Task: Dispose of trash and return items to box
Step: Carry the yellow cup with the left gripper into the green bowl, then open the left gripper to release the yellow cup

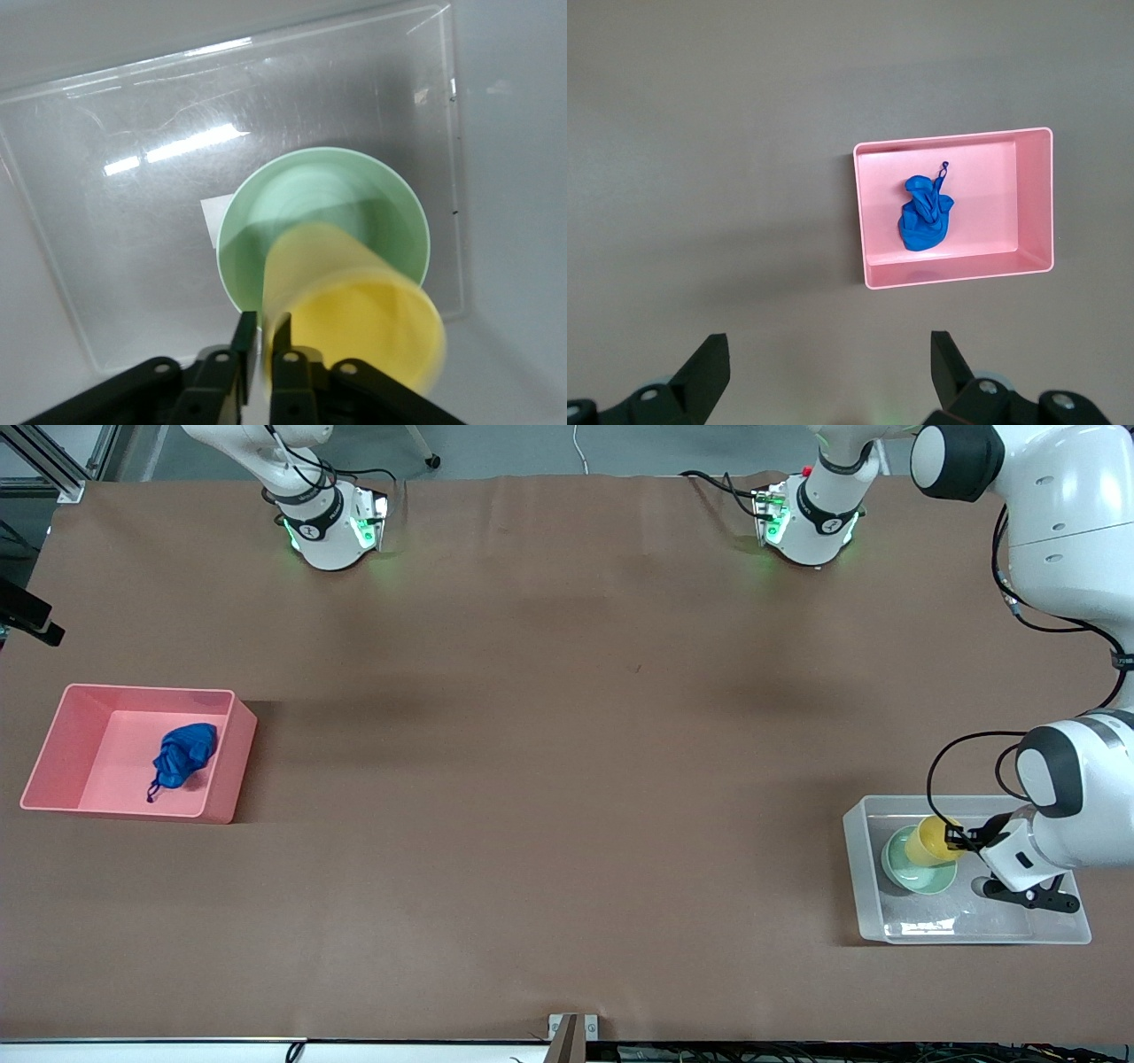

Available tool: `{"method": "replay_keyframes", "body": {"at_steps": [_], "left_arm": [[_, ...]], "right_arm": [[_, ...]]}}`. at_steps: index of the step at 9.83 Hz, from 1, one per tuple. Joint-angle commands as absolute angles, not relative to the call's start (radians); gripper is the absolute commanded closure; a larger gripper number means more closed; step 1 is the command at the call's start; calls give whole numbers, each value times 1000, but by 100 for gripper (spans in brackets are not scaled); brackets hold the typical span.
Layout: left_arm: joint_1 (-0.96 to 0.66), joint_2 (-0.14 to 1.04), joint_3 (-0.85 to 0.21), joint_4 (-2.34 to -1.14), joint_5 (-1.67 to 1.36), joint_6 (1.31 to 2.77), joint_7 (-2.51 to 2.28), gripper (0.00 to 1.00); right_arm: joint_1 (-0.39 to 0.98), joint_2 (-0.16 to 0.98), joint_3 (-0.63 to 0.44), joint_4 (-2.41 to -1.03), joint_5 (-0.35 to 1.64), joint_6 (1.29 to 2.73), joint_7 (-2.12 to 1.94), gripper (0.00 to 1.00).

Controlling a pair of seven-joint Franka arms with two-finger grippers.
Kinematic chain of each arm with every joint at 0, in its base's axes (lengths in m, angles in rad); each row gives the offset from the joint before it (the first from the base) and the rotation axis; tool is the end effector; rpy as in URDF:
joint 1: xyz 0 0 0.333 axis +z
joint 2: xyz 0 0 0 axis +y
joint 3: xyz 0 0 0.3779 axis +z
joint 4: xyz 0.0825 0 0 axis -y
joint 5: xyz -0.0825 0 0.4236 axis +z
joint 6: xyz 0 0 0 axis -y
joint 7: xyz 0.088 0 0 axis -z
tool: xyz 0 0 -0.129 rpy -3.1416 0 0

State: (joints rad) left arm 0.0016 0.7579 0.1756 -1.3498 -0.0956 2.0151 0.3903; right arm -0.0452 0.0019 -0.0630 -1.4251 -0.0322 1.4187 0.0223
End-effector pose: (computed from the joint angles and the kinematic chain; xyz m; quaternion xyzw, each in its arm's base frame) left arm 0.7956 0.1033 0.2744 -0.9935 0.1051 0.0442 0.0067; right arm 0.5737 -0.0668 0.7234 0.9976 -0.0676 -0.0048 0.0158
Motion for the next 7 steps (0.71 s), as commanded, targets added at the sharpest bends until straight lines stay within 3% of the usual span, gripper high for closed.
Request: {"method": "replay_keyframes", "body": {"at_steps": [1, 4, 7], "left_arm": [[-6, 755, 176, -1336, -89, 2026, 380, 3], [-11, 585, 134, -1351, -77, 2022, 376, 0], [-12, 332, 95, -1501, -40, 2011, 232, 0]], "right_arm": [[-48, -2, -63, -1425, -23, 1414, 14, 0], [-48, -2, -63, -1425, -23, 1414, 14, 0], [-48, -2, -63, -1425, -23, 1413, 14, 0]]}}
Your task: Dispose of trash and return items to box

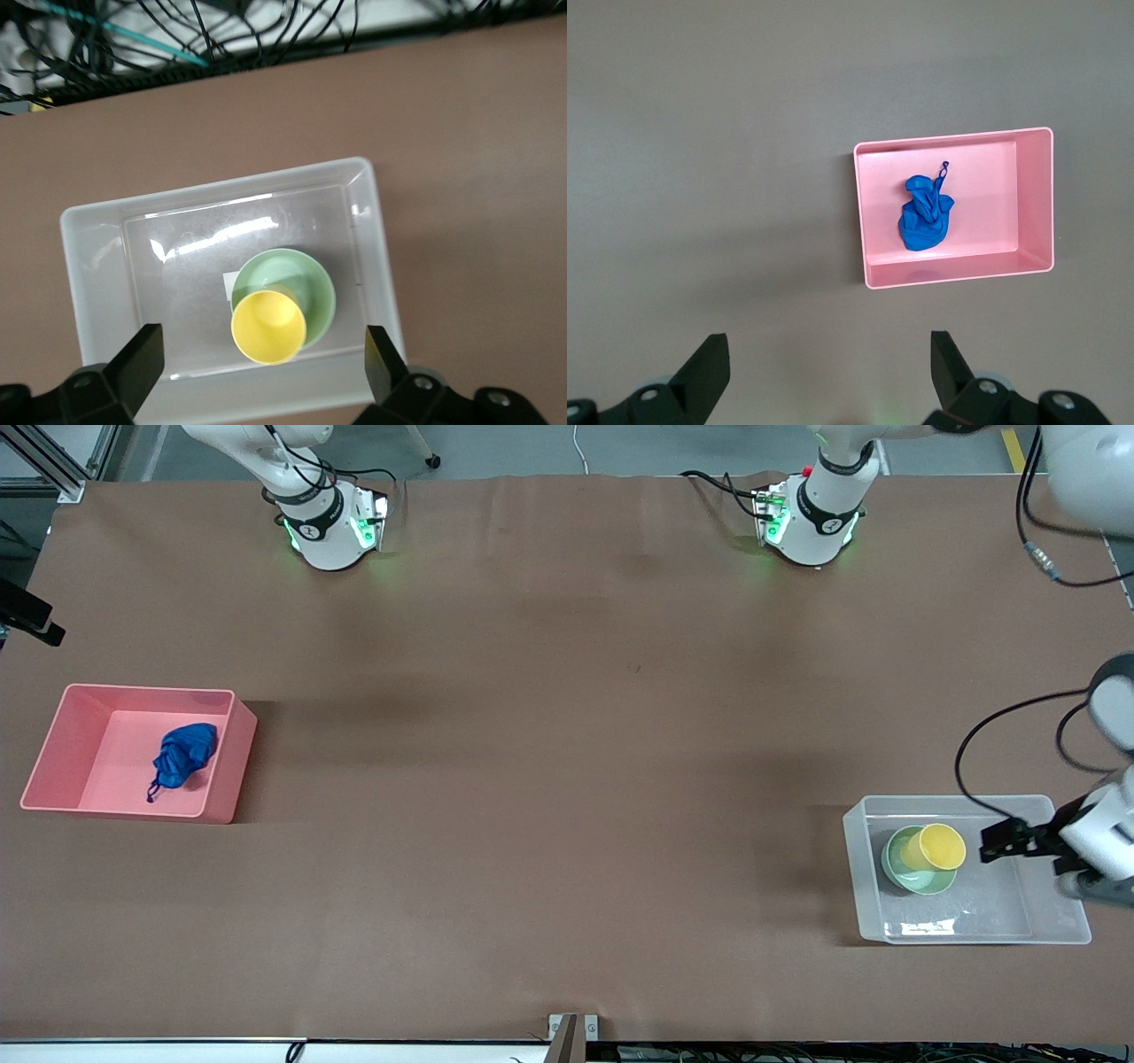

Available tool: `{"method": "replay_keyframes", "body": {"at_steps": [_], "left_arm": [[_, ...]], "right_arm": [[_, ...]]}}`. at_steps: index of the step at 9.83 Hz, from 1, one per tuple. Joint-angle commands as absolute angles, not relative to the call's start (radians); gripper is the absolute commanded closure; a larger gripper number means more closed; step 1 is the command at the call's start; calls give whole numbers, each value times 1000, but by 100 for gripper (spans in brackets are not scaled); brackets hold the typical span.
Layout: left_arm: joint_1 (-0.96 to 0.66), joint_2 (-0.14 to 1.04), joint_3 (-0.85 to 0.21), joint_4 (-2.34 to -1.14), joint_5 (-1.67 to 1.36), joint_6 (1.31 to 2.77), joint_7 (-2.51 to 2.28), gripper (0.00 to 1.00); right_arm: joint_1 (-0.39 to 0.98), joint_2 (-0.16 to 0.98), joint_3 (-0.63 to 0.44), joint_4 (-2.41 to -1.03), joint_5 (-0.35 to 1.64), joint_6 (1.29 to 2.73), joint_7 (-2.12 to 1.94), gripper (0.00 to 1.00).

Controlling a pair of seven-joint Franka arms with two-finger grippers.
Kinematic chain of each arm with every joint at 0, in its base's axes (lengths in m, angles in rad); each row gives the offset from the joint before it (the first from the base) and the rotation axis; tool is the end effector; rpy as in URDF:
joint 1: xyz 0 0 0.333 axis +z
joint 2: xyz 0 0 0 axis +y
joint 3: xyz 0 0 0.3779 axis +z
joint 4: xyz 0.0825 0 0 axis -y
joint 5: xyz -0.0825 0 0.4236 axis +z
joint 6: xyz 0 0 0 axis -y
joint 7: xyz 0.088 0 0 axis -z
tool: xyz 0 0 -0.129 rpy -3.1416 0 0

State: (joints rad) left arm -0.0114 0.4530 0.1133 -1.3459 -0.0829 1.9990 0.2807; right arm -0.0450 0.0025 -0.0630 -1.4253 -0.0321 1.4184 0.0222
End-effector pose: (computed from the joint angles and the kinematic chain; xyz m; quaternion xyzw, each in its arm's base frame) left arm 0.7806 0.0551 0.5140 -0.9912 0.0837 -0.1023 0.0043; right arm 0.5739 -0.0667 0.7230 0.9976 -0.0674 -0.0054 0.0157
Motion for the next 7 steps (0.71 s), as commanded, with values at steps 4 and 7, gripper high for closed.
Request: {"method": "replay_keyframes", "body": {"at_steps": [4, 7], "left_arm": [[-21, 97, 65, -1654, -17, 1870, 141, 0], [-26, 8, 41, -1606, 29, 1700, 133, 0]], "right_arm": [[-48, -2, -63, -1425, -23, 1413, 14, 0], [-49, -2, -63, -1425, -23, 1410, 12, 0]]}}
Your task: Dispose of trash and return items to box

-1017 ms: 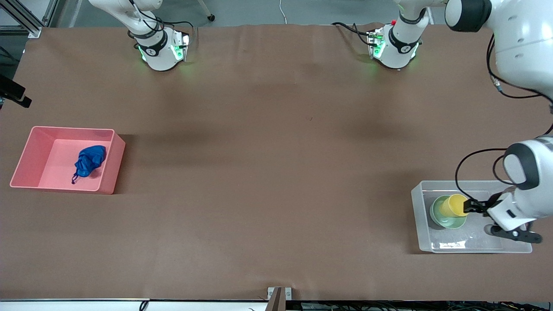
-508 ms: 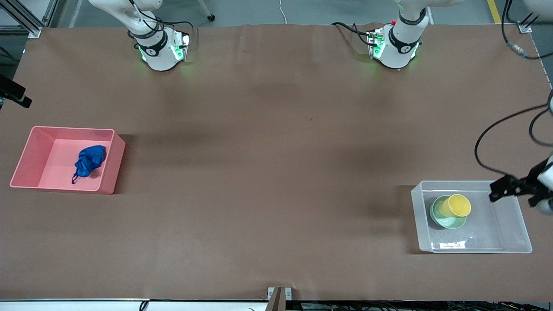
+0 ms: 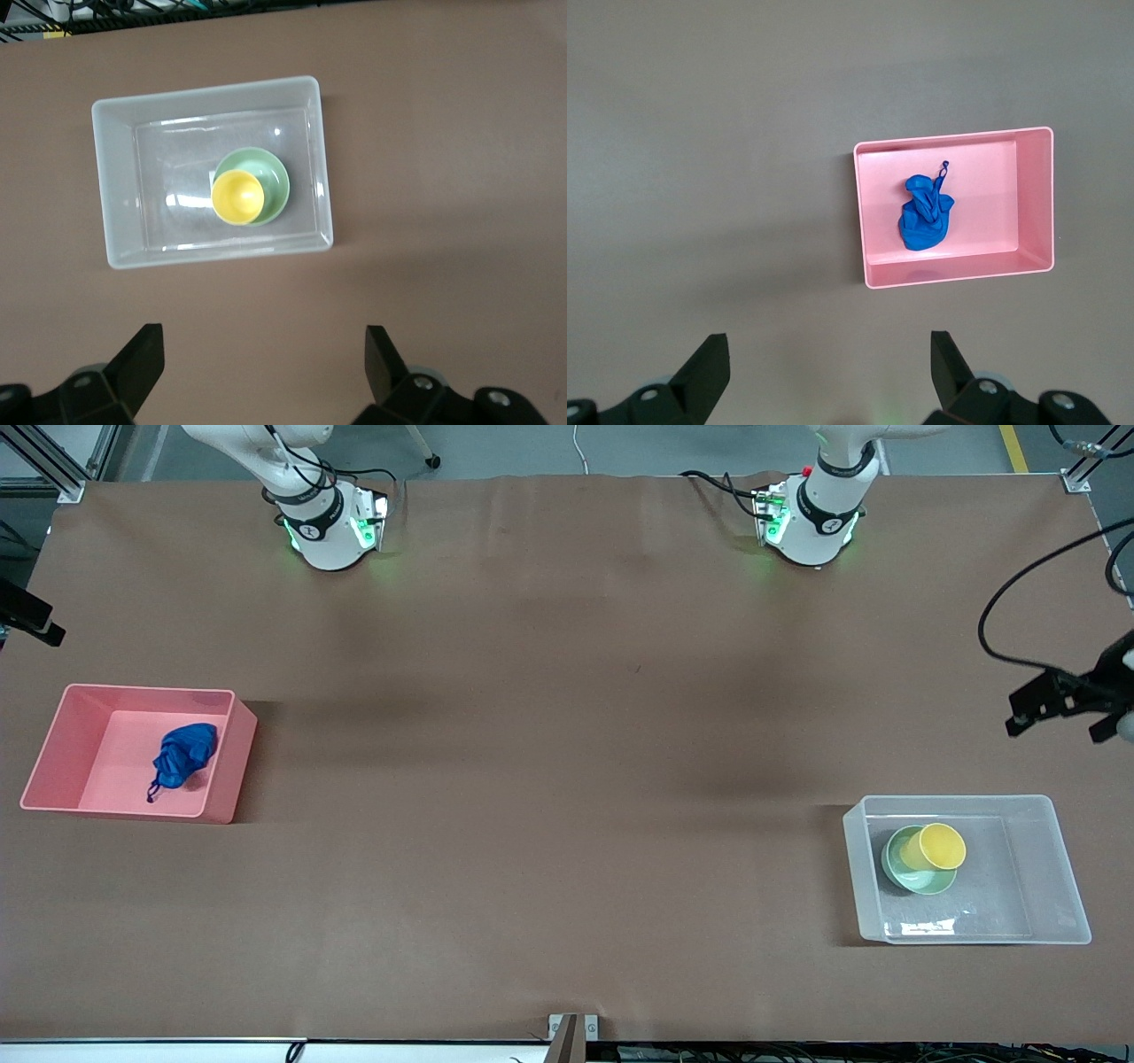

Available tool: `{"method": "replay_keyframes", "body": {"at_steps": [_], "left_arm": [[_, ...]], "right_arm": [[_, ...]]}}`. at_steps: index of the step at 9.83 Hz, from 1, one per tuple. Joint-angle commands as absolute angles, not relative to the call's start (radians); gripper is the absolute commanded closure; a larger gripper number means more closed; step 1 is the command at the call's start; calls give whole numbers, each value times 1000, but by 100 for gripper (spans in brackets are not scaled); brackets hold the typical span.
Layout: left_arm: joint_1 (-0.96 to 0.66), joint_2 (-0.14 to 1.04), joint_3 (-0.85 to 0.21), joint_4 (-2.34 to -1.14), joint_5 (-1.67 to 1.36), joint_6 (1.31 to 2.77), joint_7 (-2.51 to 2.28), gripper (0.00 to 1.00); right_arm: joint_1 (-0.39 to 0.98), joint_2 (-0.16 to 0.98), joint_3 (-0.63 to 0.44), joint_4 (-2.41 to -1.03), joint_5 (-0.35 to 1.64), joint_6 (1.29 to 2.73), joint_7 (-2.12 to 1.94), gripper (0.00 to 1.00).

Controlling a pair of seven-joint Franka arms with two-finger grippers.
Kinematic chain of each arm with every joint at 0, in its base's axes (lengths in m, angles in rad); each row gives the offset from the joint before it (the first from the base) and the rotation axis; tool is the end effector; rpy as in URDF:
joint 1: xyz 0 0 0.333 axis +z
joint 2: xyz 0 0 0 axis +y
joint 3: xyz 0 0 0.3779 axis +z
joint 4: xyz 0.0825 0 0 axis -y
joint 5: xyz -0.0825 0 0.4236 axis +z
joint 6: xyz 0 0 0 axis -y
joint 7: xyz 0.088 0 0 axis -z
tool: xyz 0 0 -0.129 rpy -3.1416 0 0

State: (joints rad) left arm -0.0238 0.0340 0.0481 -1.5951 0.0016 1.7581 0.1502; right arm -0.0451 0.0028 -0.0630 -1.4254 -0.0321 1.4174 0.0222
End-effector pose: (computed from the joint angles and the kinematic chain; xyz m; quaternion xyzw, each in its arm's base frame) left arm 0.6267 0.0149 0.6490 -0.9959 0.0629 -0.0641 0.0072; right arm 0.5739 -0.0668 0.7227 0.9976 -0.0675 -0.0061 0.0157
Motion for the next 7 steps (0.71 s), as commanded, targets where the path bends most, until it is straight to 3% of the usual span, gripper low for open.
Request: {"method": "replay_keyframes", "body": {"at_steps": [1, 3, 7], "left_arm": [[-26, 11, 41, -1545, 28, 1630, 132, 0], [-34, 18, 51, -1500, 17, 1595, 114, 0], [-90, -21, 137, -1575, -8, 1606, 101, 0]], "right_arm": [[-48, -2, -63, -1425, -23, 1410, 12, 0], [-48, -2, -63, -1425, -23, 1401, 11, 0], [-48, -2, -63, -1425, -23, 1401, 11, 0]]}}
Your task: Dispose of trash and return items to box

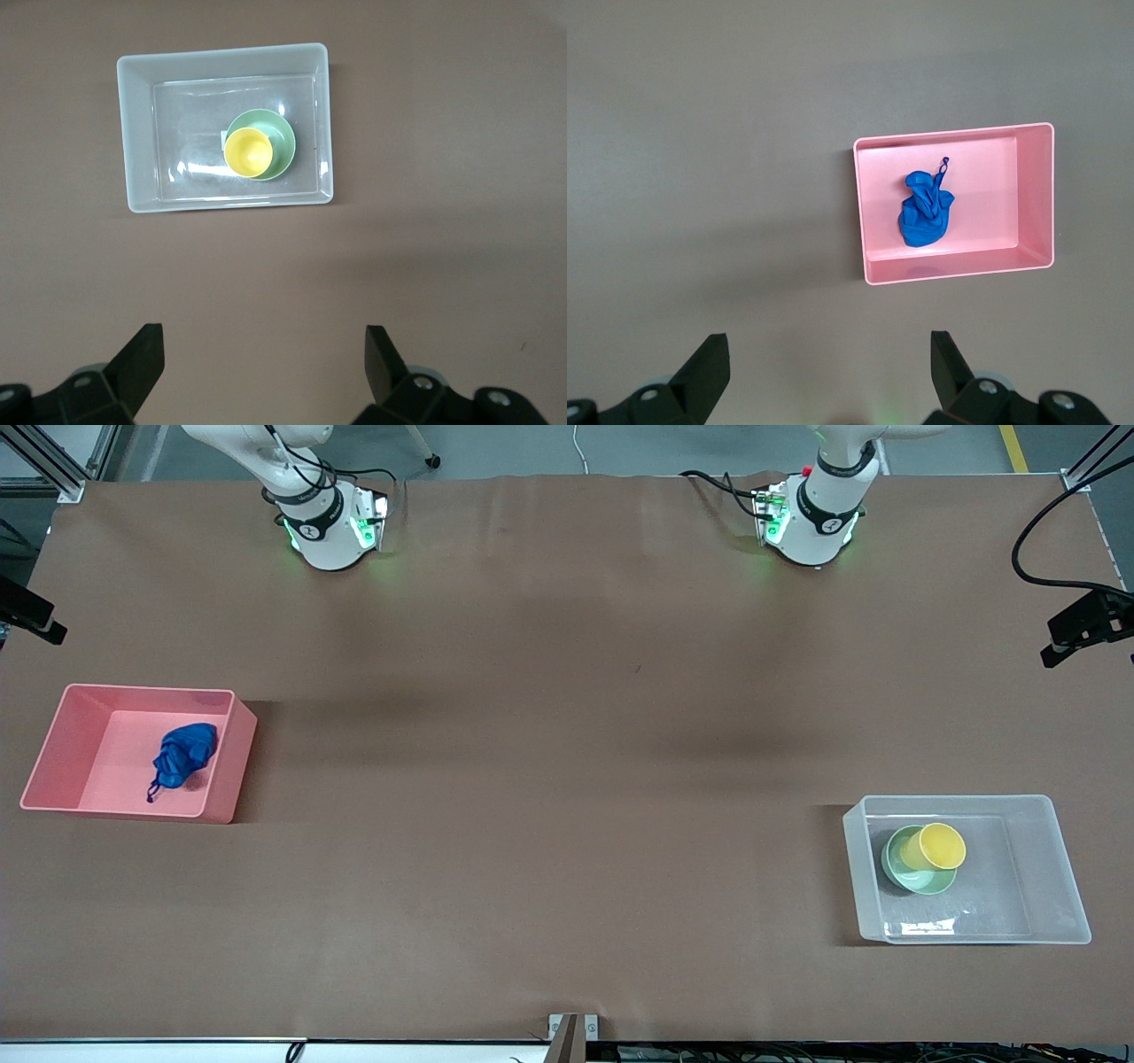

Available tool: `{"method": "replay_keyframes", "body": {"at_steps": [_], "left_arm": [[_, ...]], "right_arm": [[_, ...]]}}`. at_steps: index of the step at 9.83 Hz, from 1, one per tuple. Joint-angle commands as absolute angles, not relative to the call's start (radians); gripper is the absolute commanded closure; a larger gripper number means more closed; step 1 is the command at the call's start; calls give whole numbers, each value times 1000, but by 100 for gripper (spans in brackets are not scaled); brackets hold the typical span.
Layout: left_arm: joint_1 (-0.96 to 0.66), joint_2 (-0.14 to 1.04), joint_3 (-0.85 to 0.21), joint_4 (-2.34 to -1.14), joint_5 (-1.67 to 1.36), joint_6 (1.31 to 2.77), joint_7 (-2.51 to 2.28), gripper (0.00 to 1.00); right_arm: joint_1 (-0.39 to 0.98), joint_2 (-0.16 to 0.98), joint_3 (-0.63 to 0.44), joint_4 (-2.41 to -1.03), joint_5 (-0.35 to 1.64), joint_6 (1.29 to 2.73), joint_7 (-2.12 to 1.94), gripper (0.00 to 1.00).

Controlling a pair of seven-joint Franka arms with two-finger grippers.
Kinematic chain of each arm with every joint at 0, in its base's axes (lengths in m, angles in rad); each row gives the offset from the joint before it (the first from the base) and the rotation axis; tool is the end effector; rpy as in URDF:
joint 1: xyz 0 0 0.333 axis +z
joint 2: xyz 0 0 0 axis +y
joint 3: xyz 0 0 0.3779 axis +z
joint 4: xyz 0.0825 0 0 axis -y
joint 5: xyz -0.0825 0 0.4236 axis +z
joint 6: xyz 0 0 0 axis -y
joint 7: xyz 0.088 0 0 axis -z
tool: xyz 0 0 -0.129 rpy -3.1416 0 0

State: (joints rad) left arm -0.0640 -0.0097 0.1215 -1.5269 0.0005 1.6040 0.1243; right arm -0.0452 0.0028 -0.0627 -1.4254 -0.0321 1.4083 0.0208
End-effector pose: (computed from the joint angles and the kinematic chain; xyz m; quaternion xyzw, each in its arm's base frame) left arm 0.5953 0.0348 0.6958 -0.9985 0.0333 -0.0432 0.0036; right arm 0.5727 -0.0665 0.7219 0.9976 -0.0667 -0.0106 0.0155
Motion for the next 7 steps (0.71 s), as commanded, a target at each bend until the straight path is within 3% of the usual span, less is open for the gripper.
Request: {"method": "replay_keyframes", "body": {"at_steps": [1, 7], "left_arm": [[-89, -20, 132, -1578, -8, 1606, 101, 0], [-86, -25, 112, -1597, -17, 1594, 68, 0]], "right_arm": [[-48, -2, -63, -1425, -23, 1401, 11, 0], [-46, -2, -63, -1425, -23, 1401, 11, 0]]}}
